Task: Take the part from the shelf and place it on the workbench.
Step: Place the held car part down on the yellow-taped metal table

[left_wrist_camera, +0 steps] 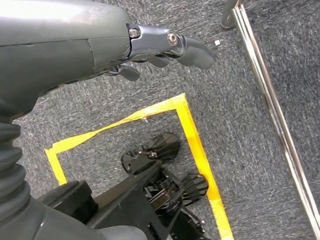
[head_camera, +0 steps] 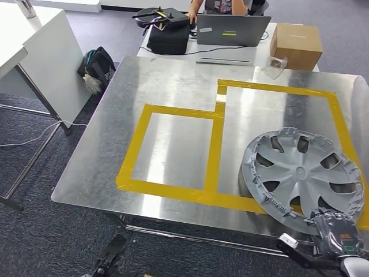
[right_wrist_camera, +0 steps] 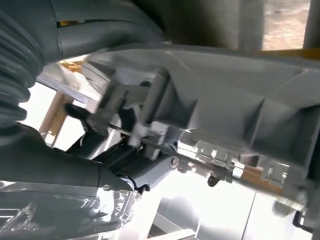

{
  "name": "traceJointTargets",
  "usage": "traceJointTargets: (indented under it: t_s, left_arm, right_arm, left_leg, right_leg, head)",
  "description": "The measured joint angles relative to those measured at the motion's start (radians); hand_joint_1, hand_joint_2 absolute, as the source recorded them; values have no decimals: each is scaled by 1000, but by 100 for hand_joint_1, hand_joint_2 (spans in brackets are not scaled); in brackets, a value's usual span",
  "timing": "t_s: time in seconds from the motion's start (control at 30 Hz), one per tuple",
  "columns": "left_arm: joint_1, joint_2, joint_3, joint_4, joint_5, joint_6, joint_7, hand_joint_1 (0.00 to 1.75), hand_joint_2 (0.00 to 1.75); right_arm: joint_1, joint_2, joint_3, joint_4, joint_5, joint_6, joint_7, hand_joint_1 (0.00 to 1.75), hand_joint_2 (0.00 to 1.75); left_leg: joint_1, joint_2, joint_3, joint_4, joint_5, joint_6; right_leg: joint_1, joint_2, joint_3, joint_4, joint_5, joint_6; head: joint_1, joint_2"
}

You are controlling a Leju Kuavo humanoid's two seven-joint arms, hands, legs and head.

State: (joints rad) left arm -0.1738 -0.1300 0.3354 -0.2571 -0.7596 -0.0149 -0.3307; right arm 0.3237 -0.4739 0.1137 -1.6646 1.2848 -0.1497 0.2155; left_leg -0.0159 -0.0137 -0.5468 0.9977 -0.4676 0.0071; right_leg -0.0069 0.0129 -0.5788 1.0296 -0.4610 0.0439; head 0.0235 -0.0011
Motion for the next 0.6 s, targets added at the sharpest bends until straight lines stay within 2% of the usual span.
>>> traceJointTargets:
  t_s: [0.07, 0.47, 0.6]
  left_arm:
    - [0, 1, 1, 0, 7, 0, 0, 0, 0]
    - [1, 3, 5, 0, 7, 25, 13, 0, 0]
    - [2, 3, 5, 0, 7, 27, 13, 0, 0]
  right_arm:
    - [4, 2, -7, 3, 6, -4, -1, 0, 175]
    - [32, 59, -74, 3, -44, -25, -38, 0, 175]
    - [40, 80, -96, 3, -16, -54, -32, 0, 175]
  left_leg:
    - [0, 0, 0, 0, 0, 0]
    - [0, 0, 0, 0, 0, 0]
    - [0, 0, 0, 0, 0, 0]
  right_leg:
    - [0, 0, 0, 0, 0, 0]
    - [0, 0, 0, 0, 0, 0]
    - [0, 0, 0, 0, 0, 0]
  head:
    - [0, 0]
    - [0, 0]
    - [0, 0]
